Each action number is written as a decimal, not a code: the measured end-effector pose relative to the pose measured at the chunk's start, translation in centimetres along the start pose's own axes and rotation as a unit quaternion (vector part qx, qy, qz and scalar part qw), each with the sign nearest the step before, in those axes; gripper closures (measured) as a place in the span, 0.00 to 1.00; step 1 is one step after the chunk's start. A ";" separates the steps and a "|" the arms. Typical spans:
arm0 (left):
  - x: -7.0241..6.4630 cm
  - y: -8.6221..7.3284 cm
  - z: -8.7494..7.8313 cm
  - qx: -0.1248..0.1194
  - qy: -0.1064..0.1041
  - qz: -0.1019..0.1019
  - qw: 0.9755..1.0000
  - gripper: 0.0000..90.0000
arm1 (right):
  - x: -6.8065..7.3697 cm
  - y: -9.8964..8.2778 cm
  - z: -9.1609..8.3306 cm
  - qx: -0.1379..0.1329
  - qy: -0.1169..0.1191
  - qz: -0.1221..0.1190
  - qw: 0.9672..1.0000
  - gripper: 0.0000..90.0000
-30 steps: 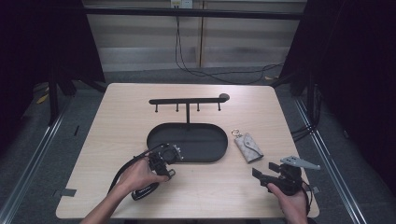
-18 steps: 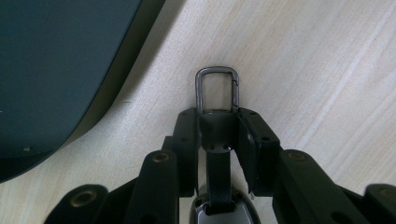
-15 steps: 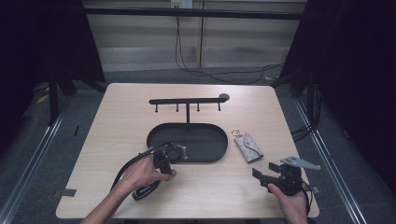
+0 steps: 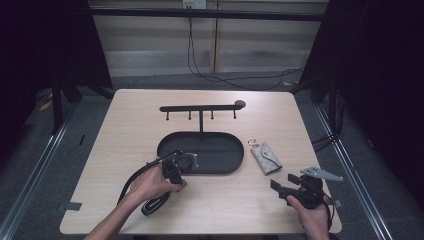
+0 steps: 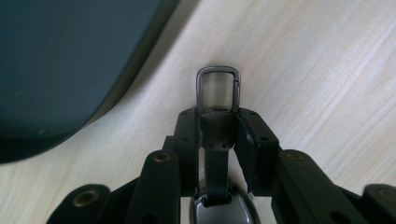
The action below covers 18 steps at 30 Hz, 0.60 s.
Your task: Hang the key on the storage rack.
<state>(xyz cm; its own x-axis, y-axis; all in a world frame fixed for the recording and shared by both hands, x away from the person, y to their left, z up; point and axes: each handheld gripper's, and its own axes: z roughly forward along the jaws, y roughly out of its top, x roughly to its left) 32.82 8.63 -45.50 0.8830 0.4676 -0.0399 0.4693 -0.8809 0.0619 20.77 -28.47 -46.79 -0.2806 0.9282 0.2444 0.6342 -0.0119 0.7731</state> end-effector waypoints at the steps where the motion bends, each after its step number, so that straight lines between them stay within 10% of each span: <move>1: 0.1 -0.2 -0.2 -0.005 -0.001 -0.005 1.000 0.78 | 0.0 0.0 0.0 0.000 0.001 -0.001 1.000 0.25; 18: 0.9 -1.8 -2.9 -0.036 -0.020 -0.006 0.999 0.78 | 0.0 0.0 -0.1 0.000 0.002 0.002 1.000 0.25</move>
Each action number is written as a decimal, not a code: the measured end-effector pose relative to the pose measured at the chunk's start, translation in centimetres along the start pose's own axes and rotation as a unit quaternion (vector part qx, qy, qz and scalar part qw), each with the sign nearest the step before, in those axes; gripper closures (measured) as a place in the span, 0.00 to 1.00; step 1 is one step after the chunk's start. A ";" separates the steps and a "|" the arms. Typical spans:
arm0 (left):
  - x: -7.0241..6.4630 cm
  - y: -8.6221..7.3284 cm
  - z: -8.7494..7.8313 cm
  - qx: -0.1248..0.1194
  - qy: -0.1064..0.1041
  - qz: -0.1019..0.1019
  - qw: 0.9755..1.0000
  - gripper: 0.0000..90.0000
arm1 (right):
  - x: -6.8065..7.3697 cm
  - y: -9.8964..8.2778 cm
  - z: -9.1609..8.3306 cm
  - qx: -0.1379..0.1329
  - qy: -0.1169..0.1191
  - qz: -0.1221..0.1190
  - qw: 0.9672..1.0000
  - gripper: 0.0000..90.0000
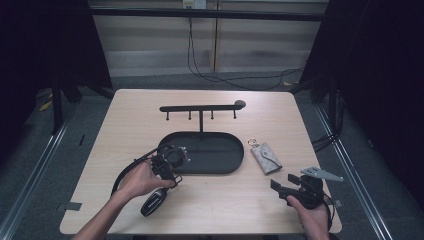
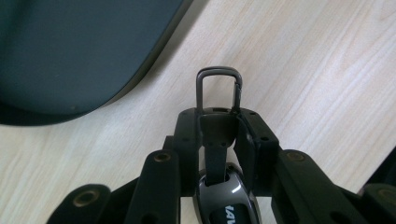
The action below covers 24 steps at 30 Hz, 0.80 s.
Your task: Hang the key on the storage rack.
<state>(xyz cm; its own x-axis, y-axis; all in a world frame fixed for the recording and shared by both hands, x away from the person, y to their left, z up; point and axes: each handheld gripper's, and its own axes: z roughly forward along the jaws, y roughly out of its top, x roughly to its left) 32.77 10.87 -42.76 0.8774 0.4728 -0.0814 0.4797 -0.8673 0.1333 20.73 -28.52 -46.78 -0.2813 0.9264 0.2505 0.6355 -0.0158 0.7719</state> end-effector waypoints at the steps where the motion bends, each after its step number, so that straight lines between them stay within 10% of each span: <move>1: 0.0 -0.1 -0.2 0.002 0.000 -0.003 1.000 0.78 | 0.0 0.0 0.0 0.000 0.000 0.000 1.000 0.25; 24: 1.0 -1.2 -4.4 -0.022 0.004 -0.018 1.000 0.78 | 0.0 0.0 0.1 0.001 -0.001 0.000 1.000 0.25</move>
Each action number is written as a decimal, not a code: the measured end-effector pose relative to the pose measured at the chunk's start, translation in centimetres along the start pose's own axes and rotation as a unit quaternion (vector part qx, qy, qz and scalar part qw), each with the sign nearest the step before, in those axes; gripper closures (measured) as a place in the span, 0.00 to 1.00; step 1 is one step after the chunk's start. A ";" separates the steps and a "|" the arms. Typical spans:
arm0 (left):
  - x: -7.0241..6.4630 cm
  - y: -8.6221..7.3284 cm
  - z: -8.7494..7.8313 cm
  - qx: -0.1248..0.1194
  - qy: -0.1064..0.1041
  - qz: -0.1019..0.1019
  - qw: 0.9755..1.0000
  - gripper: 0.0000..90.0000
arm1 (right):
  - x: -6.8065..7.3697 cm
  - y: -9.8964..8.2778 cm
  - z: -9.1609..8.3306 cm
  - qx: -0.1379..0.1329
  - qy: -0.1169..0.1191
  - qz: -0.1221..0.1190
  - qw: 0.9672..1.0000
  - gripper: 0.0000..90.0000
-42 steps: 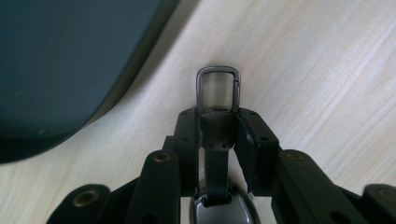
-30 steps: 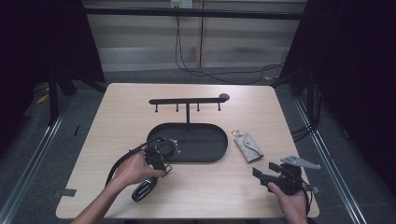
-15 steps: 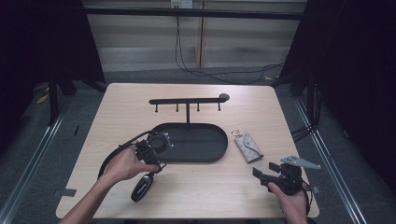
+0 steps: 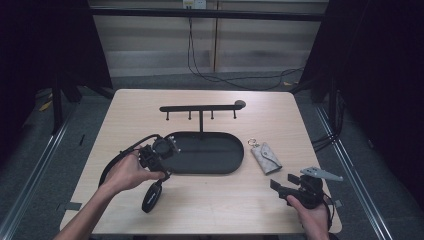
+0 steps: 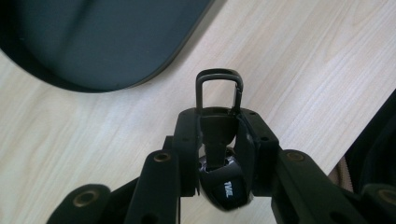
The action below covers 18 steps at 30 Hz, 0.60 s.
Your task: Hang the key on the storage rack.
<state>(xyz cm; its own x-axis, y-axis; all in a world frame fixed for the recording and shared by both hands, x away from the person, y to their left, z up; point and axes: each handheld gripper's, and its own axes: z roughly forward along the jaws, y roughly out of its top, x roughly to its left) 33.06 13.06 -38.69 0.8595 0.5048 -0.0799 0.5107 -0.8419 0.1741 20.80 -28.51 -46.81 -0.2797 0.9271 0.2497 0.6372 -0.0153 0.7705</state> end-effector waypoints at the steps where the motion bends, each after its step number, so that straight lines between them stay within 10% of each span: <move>1: 0.2 0.0 -0.2 0.002 0.002 -0.002 1.000 0.78 | 0.0 0.0 0.0 0.000 0.000 0.001 1.000 0.25; 18: 1.7 -0.3 -2.6 -0.013 0.008 -0.007 1.000 0.78 | 0.0 0.0 0.1 0.002 0.001 0.001 1.000 0.25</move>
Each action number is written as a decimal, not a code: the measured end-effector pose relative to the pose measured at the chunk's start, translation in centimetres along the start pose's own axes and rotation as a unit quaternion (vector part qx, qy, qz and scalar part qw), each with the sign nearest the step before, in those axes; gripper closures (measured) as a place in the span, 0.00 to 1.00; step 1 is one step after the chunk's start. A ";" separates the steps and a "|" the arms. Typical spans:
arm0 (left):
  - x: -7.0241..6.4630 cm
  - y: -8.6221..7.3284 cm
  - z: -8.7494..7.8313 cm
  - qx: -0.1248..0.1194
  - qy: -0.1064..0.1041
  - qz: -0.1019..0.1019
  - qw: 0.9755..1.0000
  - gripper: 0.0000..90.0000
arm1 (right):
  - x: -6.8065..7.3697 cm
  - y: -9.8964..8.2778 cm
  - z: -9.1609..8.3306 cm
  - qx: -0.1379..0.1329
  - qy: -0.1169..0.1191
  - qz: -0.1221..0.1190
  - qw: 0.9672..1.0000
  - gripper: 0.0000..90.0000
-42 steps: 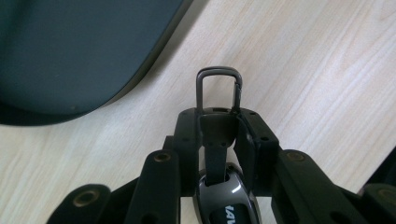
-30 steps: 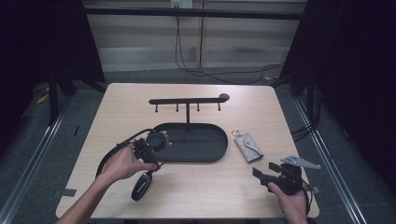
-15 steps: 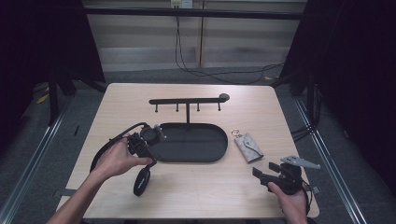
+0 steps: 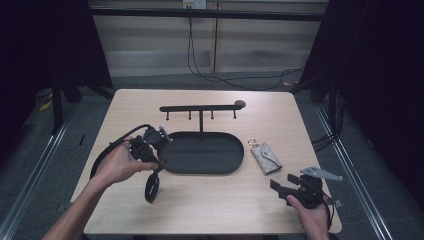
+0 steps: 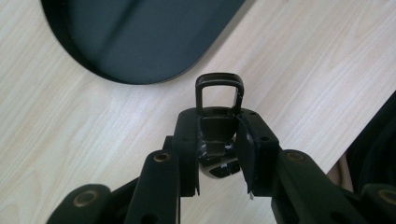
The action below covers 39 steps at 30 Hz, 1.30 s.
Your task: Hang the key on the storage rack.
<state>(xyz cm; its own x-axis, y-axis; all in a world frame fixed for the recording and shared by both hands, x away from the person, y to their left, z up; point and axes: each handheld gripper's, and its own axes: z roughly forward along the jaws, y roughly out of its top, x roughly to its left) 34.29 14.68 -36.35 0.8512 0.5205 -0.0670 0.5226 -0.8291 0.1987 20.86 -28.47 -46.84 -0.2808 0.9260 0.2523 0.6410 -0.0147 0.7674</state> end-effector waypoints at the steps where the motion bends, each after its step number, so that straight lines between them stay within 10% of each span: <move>1: 0.1 0.0 -0.2 -0.004 -0.001 -0.002 1.000 0.78 | 0.0 0.0 0.0 0.001 0.000 0.001 1.000 0.25; 39: 1.0 1.6 -4.4 -0.003 0.011 -0.022 1.000 0.78 | -0.1 0.0 0.0 0.002 0.003 0.006 1.000 0.25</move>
<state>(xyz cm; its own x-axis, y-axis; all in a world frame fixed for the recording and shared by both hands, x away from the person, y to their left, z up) 35.76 14.77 -31.84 0.8265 0.5603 -0.0538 0.5586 -0.8046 0.2015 20.91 -28.57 -46.87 -0.2768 0.9237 0.2647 0.6477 -0.0242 0.7615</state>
